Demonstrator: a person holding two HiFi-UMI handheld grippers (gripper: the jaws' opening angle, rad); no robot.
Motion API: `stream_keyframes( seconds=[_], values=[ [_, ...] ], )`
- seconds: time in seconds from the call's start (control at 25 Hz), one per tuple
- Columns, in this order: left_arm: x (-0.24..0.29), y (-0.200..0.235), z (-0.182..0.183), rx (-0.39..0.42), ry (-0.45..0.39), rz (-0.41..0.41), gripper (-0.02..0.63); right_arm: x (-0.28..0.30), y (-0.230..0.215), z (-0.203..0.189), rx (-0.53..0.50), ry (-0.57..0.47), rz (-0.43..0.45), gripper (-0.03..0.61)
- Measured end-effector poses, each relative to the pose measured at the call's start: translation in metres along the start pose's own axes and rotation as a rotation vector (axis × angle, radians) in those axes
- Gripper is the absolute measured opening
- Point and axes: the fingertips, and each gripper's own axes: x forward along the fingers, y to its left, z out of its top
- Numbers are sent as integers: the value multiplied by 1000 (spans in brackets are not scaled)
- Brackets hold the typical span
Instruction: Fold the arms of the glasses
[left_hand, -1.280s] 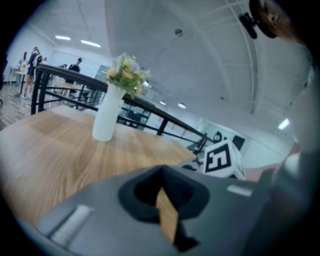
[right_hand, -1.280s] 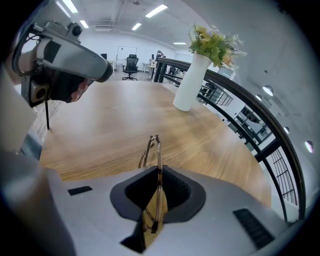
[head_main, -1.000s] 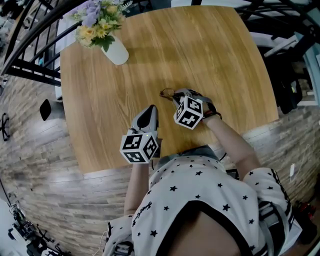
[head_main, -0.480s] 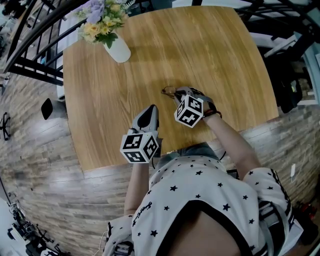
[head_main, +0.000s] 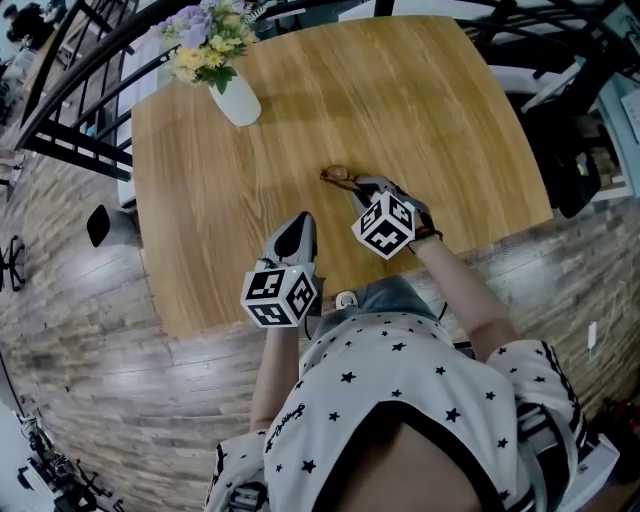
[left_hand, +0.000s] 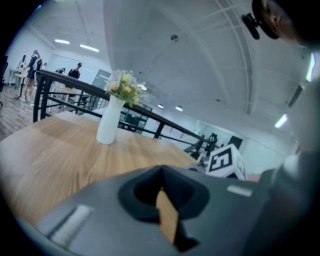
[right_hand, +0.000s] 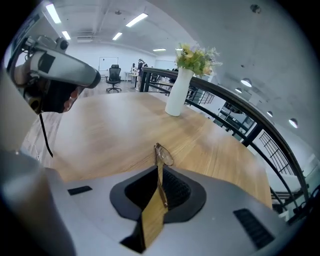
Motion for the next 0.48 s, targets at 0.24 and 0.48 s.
stream_keyframes(
  seconds=[0.24, 0.48],
  values=[
    [-17, -13, -3, 24, -17, -16, 6, -43, 16, 11, 152, -111, -17, 26],
    [-32, -24, -10, 42, -28, -20, 6, -87, 34, 27, 229, -245, -21, 26]
  ],
)
